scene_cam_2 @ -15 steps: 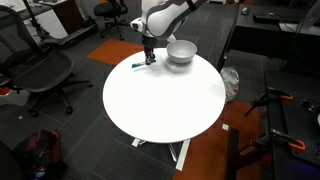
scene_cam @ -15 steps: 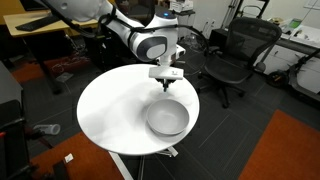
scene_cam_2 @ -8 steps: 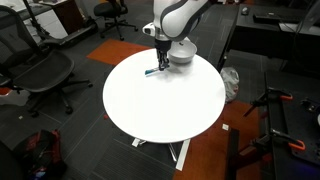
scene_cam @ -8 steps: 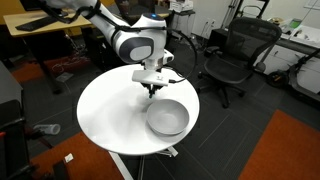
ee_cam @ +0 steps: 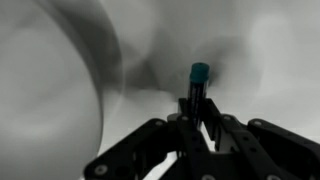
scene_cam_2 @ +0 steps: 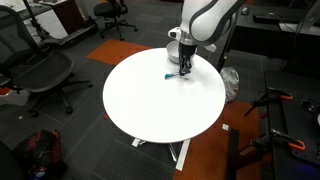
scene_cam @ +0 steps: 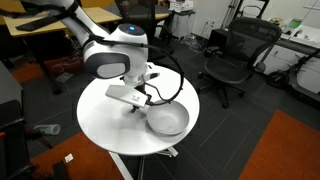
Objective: Move the marker to the front
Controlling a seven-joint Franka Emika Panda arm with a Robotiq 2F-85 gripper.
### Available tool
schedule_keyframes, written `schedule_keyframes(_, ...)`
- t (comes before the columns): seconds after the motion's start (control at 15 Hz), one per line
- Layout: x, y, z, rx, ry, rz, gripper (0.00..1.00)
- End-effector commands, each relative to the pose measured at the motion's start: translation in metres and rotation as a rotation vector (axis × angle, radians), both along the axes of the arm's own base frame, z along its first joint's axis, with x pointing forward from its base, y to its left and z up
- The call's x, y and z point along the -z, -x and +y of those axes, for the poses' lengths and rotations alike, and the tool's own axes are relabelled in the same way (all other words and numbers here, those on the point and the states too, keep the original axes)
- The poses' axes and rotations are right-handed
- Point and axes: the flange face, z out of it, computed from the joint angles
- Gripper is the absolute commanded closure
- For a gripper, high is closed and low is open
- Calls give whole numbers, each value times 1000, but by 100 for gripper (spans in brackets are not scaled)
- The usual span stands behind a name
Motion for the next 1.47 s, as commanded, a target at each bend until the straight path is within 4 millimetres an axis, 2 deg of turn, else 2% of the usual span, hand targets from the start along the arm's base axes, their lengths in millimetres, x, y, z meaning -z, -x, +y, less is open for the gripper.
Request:
schedule_keyframes(0.0,-12,50,-5,59,-23,-1,95)
schedule_keyframes(0.2,-14,66,-10,77,-29,14,95)
schedule_keyframes(0.4,-20,69,-13,82,-26,21,95)
schedule_keyframes(0.47,-21,68,-14,83,-25,21,60)
schedule_keyframes(0.6,-24,66,-14,81,-23,17,49)
schedule_keyframes(1.0,-31,64,-15,79,-19,15,3)
schedule_keyframes(1.07,-33,65,-13,74,-30,16,0)
schedule_keyframes(1.4,-46,64,-10,68,-34,-4,0)
